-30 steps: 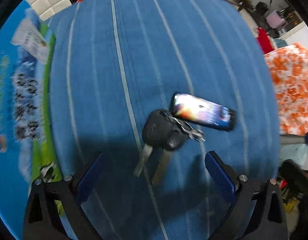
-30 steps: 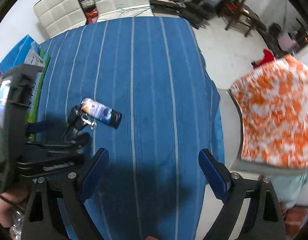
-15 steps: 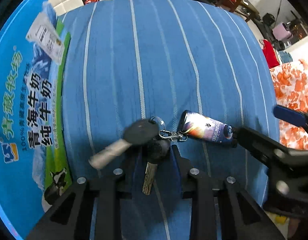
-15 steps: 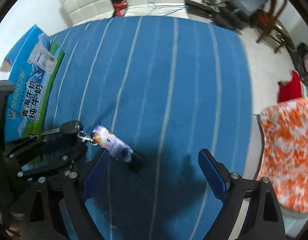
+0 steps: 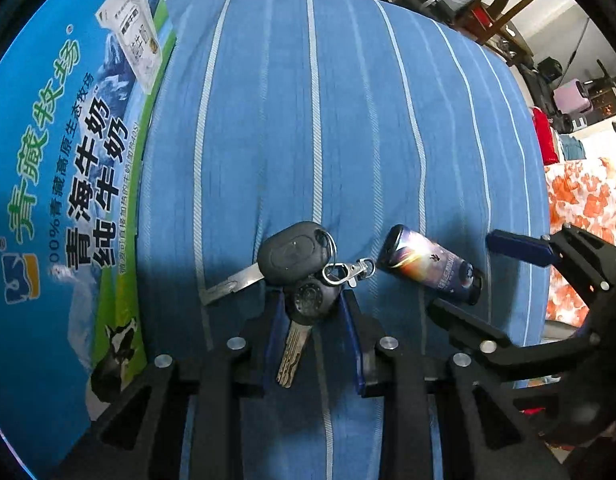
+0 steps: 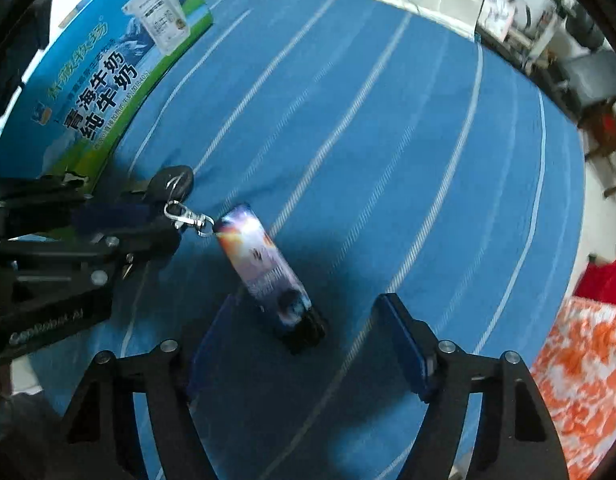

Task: Organize rigid objects
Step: 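Grasp the car keys with the left tool while the right tool grasps the lighter, then carry the lighter into the blue box with the right tool and release it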

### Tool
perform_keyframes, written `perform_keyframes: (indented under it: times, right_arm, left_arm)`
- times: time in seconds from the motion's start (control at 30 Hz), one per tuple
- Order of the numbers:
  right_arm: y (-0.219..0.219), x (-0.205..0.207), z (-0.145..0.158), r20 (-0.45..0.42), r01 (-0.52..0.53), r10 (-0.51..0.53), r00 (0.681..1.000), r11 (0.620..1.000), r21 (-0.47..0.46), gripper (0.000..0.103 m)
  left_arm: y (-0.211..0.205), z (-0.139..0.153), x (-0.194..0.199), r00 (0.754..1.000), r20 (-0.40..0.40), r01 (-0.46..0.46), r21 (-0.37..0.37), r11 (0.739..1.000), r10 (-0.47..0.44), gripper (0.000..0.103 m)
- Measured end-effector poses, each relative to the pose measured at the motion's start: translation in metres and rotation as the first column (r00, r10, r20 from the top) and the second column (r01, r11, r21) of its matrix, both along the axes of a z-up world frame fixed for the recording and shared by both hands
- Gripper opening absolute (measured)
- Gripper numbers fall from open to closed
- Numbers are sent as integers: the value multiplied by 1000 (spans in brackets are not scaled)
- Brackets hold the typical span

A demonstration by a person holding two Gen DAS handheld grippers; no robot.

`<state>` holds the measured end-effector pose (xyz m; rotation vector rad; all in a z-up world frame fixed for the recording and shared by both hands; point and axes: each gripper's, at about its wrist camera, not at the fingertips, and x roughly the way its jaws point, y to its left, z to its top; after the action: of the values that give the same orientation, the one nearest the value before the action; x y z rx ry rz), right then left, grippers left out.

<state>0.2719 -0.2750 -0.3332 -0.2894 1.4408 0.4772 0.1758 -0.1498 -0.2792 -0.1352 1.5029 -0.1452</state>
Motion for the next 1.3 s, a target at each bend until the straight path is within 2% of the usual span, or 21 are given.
perform_keyframes:
  times: [0.1,0.13,0.17,0.2,0.23,0.33,0.5,0.57,0.63,0.73,0.93,1.13,1.17,1.2,1.23,1.3]
  right_arm:
    - [11,-2,-2,73,8,-4,997,998,-60,68]
    - [12,-3,-1,91,40,-33,995,997,-69,59]
    - [11,-3,0,96,69,-62,994,995,-71,39]
    - [9,-3,1,95,111,-103,990,990,-82,29]
    - [6,-3,0,88,159,-150,985,982,-105,27]
    - [-5,-9,1,76,276,-268,960,953,-127,27]
    - [-39,-38,1,31,489,-488,872,867,-96,27]
    - [-49,-47,6,19,555,-555,831,828,-76,27]
    - [-59,-58,19,24,583,-583,812,809,-67,27]
    - [-73,-63,41,61,602,-599,798,797,-57,27]
    - [-66,-80,105,136,635,-629,766,773,-2,27]
    - [-43,-96,180,199,621,-621,758,780,72,27]
    - [-35,-97,191,206,608,-610,765,790,80,27]
    - [-27,-98,199,210,601,-605,768,794,89,27]
    - [-18,-99,209,213,592,-599,772,800,103,27]
    - [7,-100,224,223,568,-581,783,813,125,27]
  left_arm:
    - [2,2,-2,1000,8,6,12,1000,-6,25]
    - [0,2,0,1000,10,4,13,1000,-4,25]
    - [-2,2,0,1000,8,-3,10,1000,3,25]
    - [-3,2,0,1000,9,2,13,1000,-2,25]
    - [-7,2,-1,1000,12,9,20,1000,-9,25]
    - [-34,-4,11,1000,19,24,36,999,-25,25]
    - [-48,4,14,997,50,63,50,997,-66,25]
    - [-47,10,10,995,64,79,49,996,-82,25]
    - [-51,18,6,991,80,102,40,994,-105,25]
    - [-56,34,1,985,106,133,19,991,-134,25]
    - [-50,74,-7,971,180,168,-43,985,-158,25]
    - [-29,135,-14,951,273,178,-98,979,-146,23]
    - [-21,148,-16,946,292,178,-102,979,-142,22]
    - [-12,158,-18,942,306,176,-105,979,-136,20]
    - [-5,165,-20,940,316,172,-105,979,-131,5]
    - [19,181,-24,935,334,163,-99,982,-121,2]
